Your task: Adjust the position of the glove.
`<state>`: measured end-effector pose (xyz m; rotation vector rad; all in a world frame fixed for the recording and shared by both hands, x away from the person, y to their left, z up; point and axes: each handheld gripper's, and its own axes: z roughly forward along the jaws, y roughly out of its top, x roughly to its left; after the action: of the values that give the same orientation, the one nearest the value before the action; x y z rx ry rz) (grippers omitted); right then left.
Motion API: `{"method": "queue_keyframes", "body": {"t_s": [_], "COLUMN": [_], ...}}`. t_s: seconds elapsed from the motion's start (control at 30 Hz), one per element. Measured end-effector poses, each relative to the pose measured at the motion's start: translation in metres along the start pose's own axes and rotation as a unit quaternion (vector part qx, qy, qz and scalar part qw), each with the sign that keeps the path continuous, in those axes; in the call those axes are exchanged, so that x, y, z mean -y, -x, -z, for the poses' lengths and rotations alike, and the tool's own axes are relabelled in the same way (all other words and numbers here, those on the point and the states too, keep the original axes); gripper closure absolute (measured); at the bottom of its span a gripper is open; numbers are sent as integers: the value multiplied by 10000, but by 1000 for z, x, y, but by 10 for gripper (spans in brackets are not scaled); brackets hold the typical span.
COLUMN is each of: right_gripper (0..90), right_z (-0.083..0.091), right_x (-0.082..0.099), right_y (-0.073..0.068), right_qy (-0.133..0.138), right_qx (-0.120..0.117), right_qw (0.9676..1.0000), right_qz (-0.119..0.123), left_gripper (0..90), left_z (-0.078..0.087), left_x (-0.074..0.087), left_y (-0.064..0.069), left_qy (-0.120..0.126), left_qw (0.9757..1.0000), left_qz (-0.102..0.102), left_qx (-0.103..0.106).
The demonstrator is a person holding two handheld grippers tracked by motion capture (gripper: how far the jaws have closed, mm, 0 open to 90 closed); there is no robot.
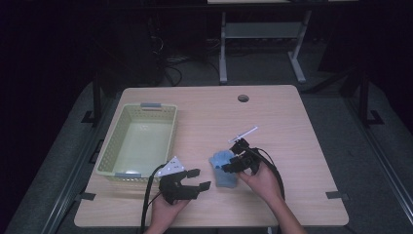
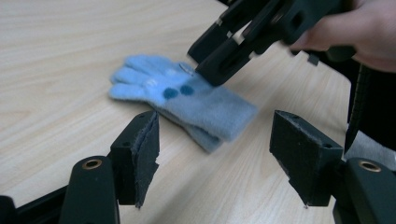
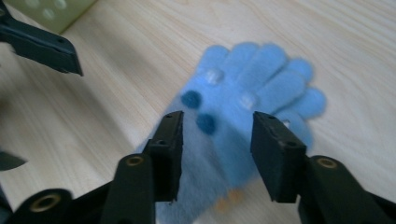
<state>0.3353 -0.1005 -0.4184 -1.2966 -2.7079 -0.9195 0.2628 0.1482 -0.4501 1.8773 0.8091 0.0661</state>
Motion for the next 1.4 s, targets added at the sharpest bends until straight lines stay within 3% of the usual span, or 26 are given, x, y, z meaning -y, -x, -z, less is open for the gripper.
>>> {"method": "queue_keyframes", "body": {"t_s": [0.1, 0.2, 0.3, 0.37, 0.47, 0.6, 0.87, 1.0, 1.1, 1.3, 1.4], "right_gripper": [465, 420, 410, 407, 405, 408, 413, 426, 442, 537, 576], "right_z": [6, 9, 13, 16, 17, 13, 1, -8, -11, -13, -14], "right_x": [11, 21, 29, 34, 38, 43, 51, 54, 56, 56, 57], "right_y": [8, 14, 21, 23, 23, 24, 30, 33, 35, 34, 32], "right_qy": [135, 161, 349, 495, 532, 601, 632, 618, 668, 717, 743], "right_qx": [-84, -153, -295, -327, -378, -531, -729, -814, -937, -793, -808], "right_qw": [9994, 9986, 9967, 9956, 9947, 9909, 9856, 9835, 9797, 9803, 9802], "right_qz": [-292, -481, -668, -731, -796, -1077, -1385, -1491, -1640, -1659, -1651], "left_gripper": [328, 328, 327, 327, 328, 334, 360, 408, 429, 493, 512], "left_z": [-3, -8, -12, -17, -21, -31, -46, -51, -56, -62, -66], "left_x": [0, 0, -1, -3, -6, -10, -12, -16, -17, -16, -14], "left_y": [-1, -2, -3, -4, -4, -6, -15, -18, -20, -24, -26], "left_qy": [-57, -82, -170, -258, -331, -585, -695, -737, -797, -878, -930], "left_qw": [10000, 9996, 9991, 9978, 9955, 9919, 9826, 9819, 9796, 9789, 9770], "left_qz": [42, 245, 373, 586, 856, 1104, 1705, 1734, 1841, 1842, 1908], "left_qx": [20, 92, 125, 165, 227, 211, 263, 179, 130, 130, 205]}}
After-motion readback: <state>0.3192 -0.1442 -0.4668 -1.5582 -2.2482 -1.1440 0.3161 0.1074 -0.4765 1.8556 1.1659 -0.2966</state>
